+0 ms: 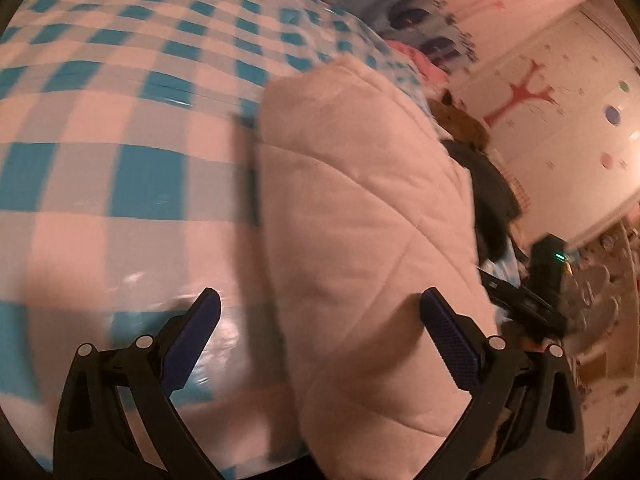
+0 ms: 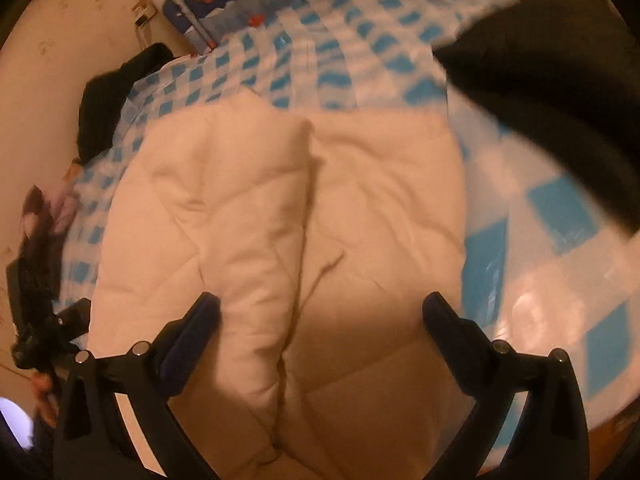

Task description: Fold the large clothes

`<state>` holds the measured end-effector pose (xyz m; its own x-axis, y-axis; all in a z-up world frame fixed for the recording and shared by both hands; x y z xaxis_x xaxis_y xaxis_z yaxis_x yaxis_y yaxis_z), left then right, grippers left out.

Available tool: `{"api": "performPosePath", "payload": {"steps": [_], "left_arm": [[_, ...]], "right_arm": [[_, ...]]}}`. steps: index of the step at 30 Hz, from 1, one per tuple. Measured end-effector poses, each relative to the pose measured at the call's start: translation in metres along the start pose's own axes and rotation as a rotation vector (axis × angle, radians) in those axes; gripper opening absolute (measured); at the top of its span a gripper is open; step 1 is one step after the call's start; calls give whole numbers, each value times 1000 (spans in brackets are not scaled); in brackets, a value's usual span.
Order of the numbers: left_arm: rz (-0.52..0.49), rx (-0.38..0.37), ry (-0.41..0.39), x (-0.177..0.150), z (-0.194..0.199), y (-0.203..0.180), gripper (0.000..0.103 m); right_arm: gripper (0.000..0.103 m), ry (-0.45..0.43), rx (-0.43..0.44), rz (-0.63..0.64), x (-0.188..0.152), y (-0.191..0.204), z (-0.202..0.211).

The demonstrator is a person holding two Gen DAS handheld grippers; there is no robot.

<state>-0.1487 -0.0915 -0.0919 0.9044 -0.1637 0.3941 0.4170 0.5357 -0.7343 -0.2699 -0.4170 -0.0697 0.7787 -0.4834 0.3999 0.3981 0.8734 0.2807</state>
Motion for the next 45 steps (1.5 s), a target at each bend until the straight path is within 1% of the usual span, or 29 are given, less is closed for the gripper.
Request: {"api": "performPosePath", "payload": {"steps": [2,3,6,7,9,10,11,13,14,16,17,19,21,23,25,27,28,29,30,32,34,36,38,40,41,42,43,44,45], "left_arm": [[14,-55,62,-2,-20,-5,96],[7,-55,80,-1,-27,-8,96],[2,-64,79,4,-32,-7,96],[18,-79,88,6,-35,-4,96],[49,-105,104,10,-40,-1,96],[54,-109,110,11,-43,-2,96],[53,-108,117,12,-48,-4,96],[54,-106,123,16,-53,-5,97],[57,-102,126,18,-57,-7,97],[63,-93,135,21,-62,-11,97],[60,-90,138,22,-62,-13,97],[39,-72,150,22,-64,-18,97],[44,-70,157,24,-64,-17,97],[55,-61,160,27,-69,-16,97],[34,-32,153,27,-71,-25,97],[-80,57,114,27,-72,-51,95],[-161,108,88,25,-72,-67,94],[-231,149,63,22,-70,-80,90],[-315,198,33,19,-69,-96,86],[-453,267,-5,15,-66,-124,84],[-523,311,-32,20,-56,-138,81],[-551,336,-56,25,-40,-141,80],[-563,374,-84,31,-15,-133,80],[-544,407,-116,39,14,-116,80],[-526,421,-129,41,28,-105,80],[-502,438,-142,42,44,-92,80],[-474,454,-157,48,58,-78,80],[-440,471,-176,55,76,-63,80],[-405,490,-201,63,96,-45,80]], "right_arm": [[97,-11,-6,-10,-3,0,4],[97,-23,-12,-14,-5,0,9],[97,-71,-18,-21,-6,-8,31],[97,-85,-30,-38,-5,-17,37],[97,-79,-39,-99,-1,-40,40],[97,-59,-11,-141,2,-52,37],[97,-22,64,-193,3,-64,30],[97,21,121,-231,2,-71,17],[97,72,217,-265,-1,-71,5],[97,160,373,-312,-6,-66,-13],[98,188,412,-311,-8,-62,-20],[97,175,388,-294,-8,-58,-21],[97,160,391,-301,-5,-60,-19],[98,182,390,-297,-4,-56,-25],[98,196,372,-294,-7,-48,-29],[98,206,371,-304,-6,-43,-31],[98,203,391,-311,-5,-43,-31],[98,195,414,-312,-5,-41,-29],[98,183,442,-311,-6,-35,-28],[98,158,470,-304,-8,-21,-28],[98,141,512,-315,-8,-11,-29],[98,135,560,-307,-6,8,-32],[98,128,585,-257,3,43,-36],[98,136,594,-212,13,76,-44],[98,148,601,-174,21,105,-53],[98,157,610,-152,26,123,-60],[98,172,623,-121,33,151,-70],[98,182,631,-103,37,170,-78],[98,197,644,-77,44,199,-90]]}}
Point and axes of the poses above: each gripper's, at about its wrist camera, not at the fingertips, and z roughly against the way its jaws point, y to its left, x to its top, the point moved 2 cm from there along -z, roughly the way its jaws point, and after that the axes turned 10 degrees about -x, right-handed, at the moved point
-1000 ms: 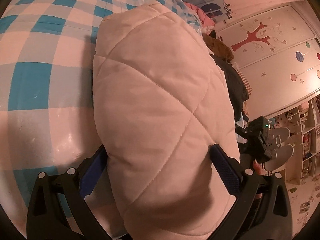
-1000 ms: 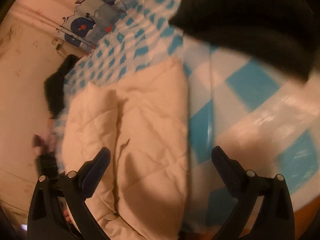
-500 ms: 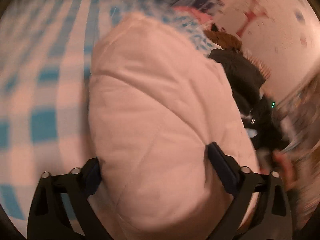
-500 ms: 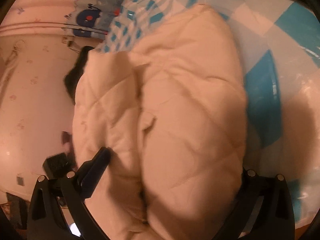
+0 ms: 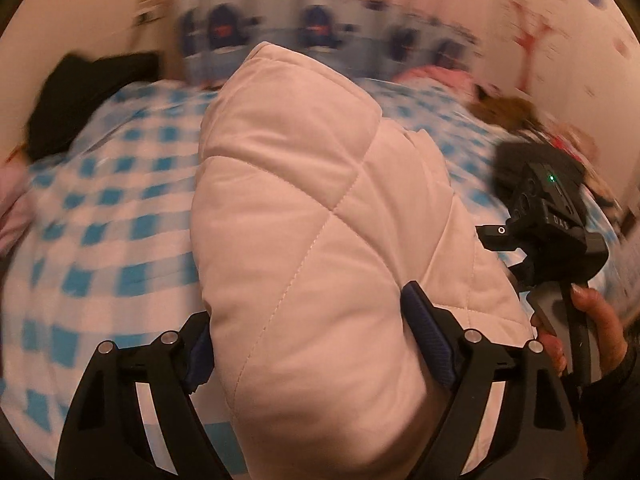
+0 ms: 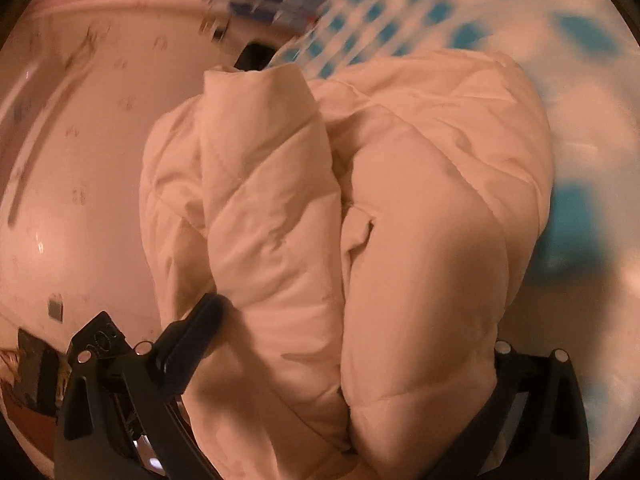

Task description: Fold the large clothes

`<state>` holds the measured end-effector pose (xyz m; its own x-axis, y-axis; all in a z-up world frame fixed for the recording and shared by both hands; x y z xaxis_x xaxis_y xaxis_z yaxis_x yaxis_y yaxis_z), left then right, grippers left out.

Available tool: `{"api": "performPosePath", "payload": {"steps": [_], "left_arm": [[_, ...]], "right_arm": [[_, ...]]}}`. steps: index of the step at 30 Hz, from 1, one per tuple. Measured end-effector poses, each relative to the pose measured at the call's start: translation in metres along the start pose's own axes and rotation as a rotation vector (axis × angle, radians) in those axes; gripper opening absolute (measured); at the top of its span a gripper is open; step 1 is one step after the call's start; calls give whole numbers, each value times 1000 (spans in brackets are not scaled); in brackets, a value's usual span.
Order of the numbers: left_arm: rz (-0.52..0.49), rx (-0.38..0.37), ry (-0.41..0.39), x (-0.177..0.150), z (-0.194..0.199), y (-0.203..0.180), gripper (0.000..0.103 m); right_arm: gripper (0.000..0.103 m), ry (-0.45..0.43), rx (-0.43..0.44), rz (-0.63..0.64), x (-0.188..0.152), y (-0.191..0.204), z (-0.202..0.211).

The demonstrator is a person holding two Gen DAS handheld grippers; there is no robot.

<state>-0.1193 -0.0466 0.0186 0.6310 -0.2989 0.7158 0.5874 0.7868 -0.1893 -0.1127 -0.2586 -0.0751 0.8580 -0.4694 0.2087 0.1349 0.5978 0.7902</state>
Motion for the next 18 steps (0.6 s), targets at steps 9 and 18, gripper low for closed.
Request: {"api": "performPosePath", "payload": {"steps": [9,18], "left_arm": [[212,165,-61,0,29,202,80],[383,155,-59,-34,6,287,88]], "right_arm": [[98,75,-44,170,52,112,-186],[98,97,-243,248,62,98,-216]]}}
Point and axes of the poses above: each gripper's, at about its wrist camera, not at the fingertips, and z roughly against the way its jaws point, y to its left, x to its top, the point moved 2 cm from there along -z, roughly the way its jaws point, and after that the axes turned 10 degrees about -x, right-handed, at the moved point
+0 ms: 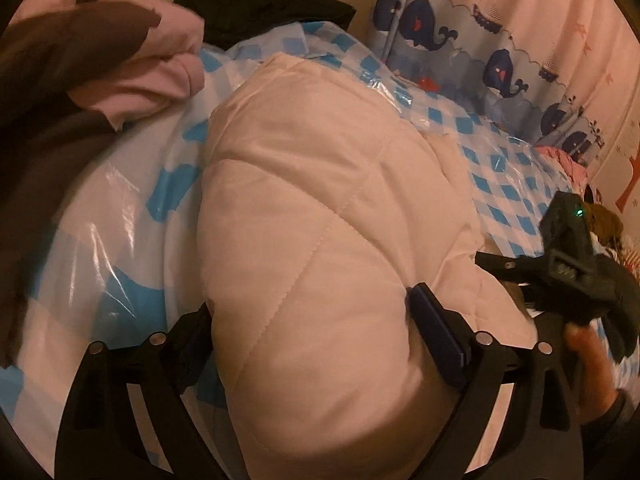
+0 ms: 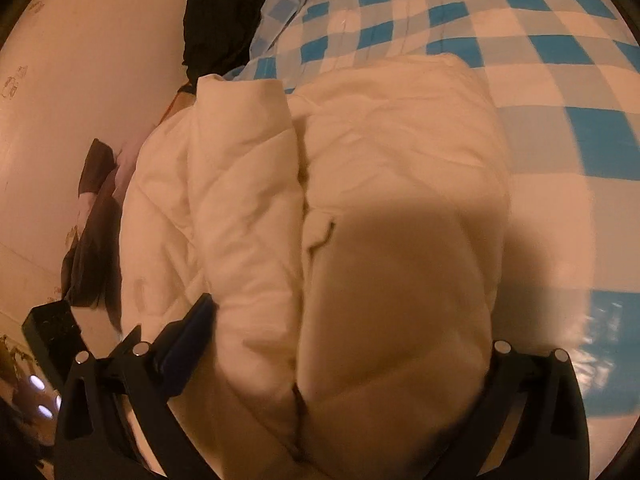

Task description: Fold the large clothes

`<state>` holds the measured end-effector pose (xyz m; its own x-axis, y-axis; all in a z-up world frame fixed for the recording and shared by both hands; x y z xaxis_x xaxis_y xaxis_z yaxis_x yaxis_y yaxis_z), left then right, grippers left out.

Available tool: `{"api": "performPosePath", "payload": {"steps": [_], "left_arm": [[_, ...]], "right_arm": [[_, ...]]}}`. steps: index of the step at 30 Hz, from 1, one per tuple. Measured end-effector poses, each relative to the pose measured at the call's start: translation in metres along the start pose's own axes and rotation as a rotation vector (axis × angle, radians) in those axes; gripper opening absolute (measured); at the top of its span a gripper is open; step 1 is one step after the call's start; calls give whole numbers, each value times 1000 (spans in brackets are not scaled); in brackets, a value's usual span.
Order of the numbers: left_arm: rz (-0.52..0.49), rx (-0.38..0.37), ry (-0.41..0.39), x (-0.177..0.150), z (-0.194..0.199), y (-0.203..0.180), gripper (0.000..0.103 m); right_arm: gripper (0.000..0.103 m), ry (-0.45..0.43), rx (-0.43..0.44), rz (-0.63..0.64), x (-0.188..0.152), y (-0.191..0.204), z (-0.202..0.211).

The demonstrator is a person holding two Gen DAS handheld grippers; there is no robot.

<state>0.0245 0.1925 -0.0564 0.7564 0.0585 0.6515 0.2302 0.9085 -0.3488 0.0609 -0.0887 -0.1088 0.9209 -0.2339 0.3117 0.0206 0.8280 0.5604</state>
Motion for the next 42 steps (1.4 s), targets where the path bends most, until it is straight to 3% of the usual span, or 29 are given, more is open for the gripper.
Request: {"api": "performPosePath", "payload": {"steps": [2,3,5,7,8,9,11,13,16,19,22,25,29,34,36,42], "left_arm": [[26,-15,3,2,2,4,88],[48,-13,5,1,4,7,89],[57,-2,3,-3,9,8,89],[29,26,-4,-5,14,3,89],[9,47,-11,-5,17,-1,89],[0,57,-16,-7,22,-4,89],[-26,113,-35,-8,33,-9,89],[-49,166,-63,-10,48,-12,89],[-85,232,-118,-14,76,-25,89],[-149,263,-152,-20,97,-45,91],[-171,260,-146,-25,105,-61,92],[-135,235,-117,-31,106,-70,92],[-118,220,-70,-35,102,-78,92],[-38,186,-18,-36,94,-74,92],[-33,204,-2,-37,91,-73,92],[-30,207,-4,-37,94,-71,92]], "right_arm": [[98,-132,-67,-8,-1,-2,37],[98,-234,-47,17,-3,5,64],[98,-299,11,82,-10,27,85],[98,-239,37,192,-20,61,67],[98,-173,-14,216,-28,67,48],[98,-60,-120,238,-38,65,6],[98,-69,-84,239,-45,56,-16],[98,-41,-75,166,-40,49,0],[98,-134,-135,245,-52,67,53],[98,-288,-304,380,-75,88,109],[98,-403,-386,426,-96,97,138],[98,-448,-473,459,-112,106,142],[98,-419,-488,483,-123,122,134],[98,-312,-499,446,-121,116,110],[98,-284,-478,419,-119,112,105],[98,-231,-469,404,-120,109,92]]}}
Point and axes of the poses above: each gripper's, at about its wrist camera, not at the fingertips, and z roughly against the way its jaws point, y to its left, x to its top, the point moved 2 cm from there along -z, roughly the way its jaws point, and after that the axes turned 10 degrees about -x, right-handed, at the moved point
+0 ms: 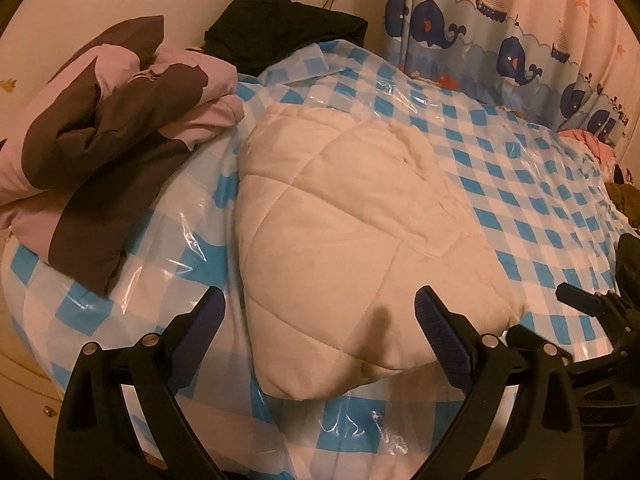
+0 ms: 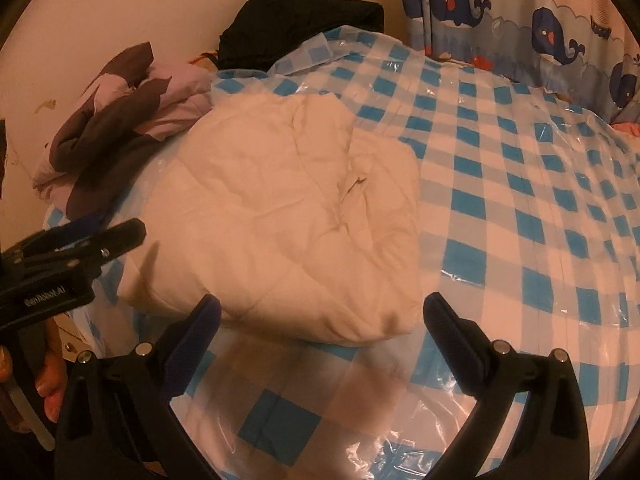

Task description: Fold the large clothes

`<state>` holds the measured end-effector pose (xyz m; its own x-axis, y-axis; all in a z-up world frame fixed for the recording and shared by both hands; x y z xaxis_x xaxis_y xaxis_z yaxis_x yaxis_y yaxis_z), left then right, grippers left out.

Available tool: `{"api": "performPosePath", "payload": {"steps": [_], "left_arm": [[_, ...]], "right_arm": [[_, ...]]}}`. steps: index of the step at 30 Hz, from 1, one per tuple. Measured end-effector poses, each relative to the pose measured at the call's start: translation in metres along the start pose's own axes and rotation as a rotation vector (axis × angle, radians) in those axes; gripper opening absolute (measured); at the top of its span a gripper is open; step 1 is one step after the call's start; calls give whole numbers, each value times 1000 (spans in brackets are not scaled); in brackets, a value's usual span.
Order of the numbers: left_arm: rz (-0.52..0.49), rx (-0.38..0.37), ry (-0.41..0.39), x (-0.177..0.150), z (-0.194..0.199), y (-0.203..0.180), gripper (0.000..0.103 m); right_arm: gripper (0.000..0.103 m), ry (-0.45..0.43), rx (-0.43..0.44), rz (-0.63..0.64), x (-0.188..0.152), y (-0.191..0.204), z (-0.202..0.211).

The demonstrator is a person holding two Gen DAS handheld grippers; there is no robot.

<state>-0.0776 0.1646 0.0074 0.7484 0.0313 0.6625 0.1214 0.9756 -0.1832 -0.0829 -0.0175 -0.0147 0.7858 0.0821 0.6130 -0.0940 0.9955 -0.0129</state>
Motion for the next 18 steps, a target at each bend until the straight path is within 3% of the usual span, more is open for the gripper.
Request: {"api": "performPosePath", "payload": {"steps": [7,18], "left_arm": [[0,-13,32,-1,-4,1,92],[-3,-16,40,-1,-5,1,92]], "right_arm": [[98,53,11,5,-6,3,-11],[98,62,13,3,-6,2,-10]]}}
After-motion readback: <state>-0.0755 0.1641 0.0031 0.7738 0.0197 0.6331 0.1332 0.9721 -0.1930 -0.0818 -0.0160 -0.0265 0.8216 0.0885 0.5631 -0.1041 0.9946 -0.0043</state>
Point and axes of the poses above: each gripper's, at about its wrist camera, not at the fingertips, and z roughly against the way its jaws point, y to its left, x to its top, the point moved 2 cm from there along -z, roughly the way its jaws point, and after that the axes turned 10 degrees about -x, right-handed, at the moved point
